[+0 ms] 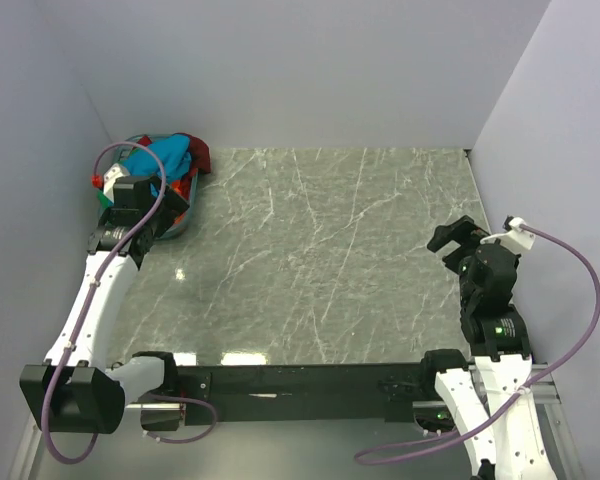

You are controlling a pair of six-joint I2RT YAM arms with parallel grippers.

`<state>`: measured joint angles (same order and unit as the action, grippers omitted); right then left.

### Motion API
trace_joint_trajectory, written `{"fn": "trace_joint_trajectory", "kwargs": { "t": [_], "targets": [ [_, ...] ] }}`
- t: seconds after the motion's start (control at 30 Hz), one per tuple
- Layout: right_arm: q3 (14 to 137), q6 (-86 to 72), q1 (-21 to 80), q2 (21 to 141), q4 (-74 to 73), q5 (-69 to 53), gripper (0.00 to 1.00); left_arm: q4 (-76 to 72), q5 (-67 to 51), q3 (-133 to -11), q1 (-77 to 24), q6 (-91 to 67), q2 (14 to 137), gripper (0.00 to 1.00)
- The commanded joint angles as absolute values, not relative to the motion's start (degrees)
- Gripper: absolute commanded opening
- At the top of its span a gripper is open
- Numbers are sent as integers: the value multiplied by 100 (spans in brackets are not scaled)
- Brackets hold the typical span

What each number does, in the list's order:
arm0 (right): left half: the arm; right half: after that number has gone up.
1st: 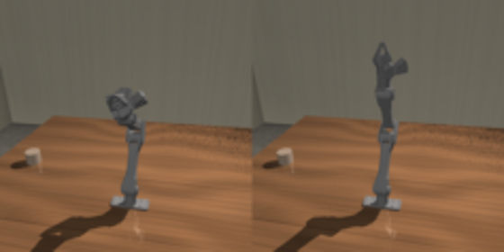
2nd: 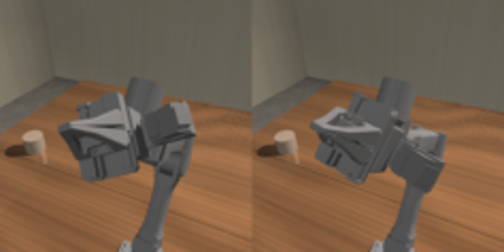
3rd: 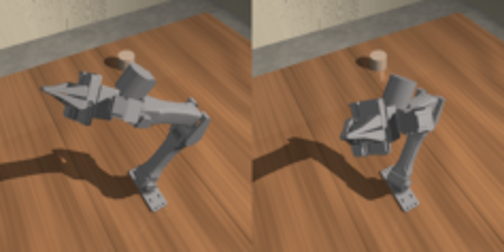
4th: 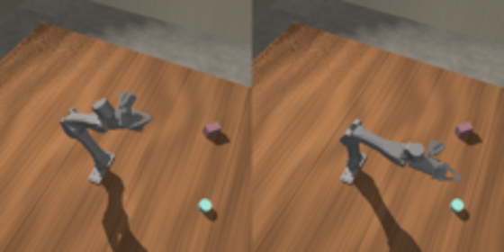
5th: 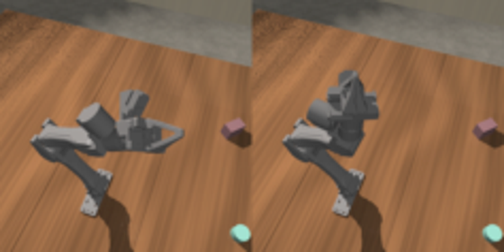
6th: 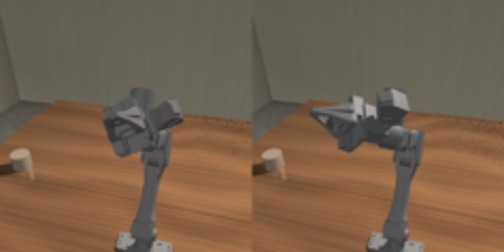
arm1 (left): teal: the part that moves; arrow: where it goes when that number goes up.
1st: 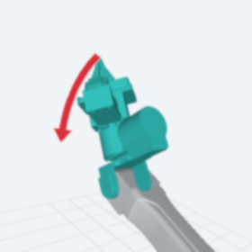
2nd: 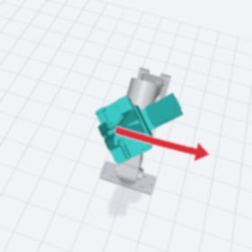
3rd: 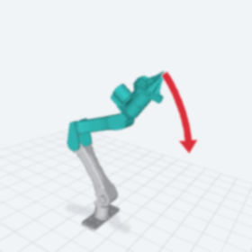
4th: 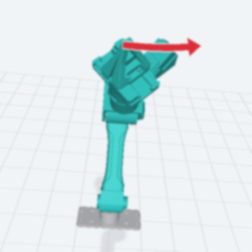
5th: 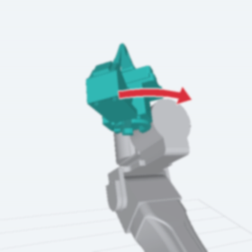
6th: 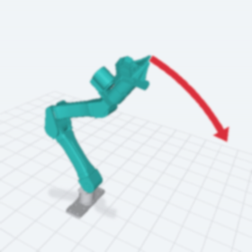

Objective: Fold and stack the t-shirts
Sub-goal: Grab the tshirt from the pile

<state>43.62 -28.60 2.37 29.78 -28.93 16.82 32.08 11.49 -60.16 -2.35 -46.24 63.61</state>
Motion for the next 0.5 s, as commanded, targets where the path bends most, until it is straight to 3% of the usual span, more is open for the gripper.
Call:
{"fn": "trace_joint_trajectory", "kwargs": {
  "t": [0.0,0.07,0.27,0.47],
  "targets": [
    [4588,-2620,246,3120,-2505,1338,100,3217,1230,-6293,-237,-4693,6267,99],
    [4570,-2375,246,3181,-2452,821,100,3095,1187,-6302,-237,-4659,6249,99],
    [4693,-2443,237,3357,-2531,878,100,2795,1362,-6775,-237,-4430,6678,100],
    [4799,-2480,237,3542,-2619,853,100,2742,1643,-7821,-237,-4158,8084,99]
  ]
}}
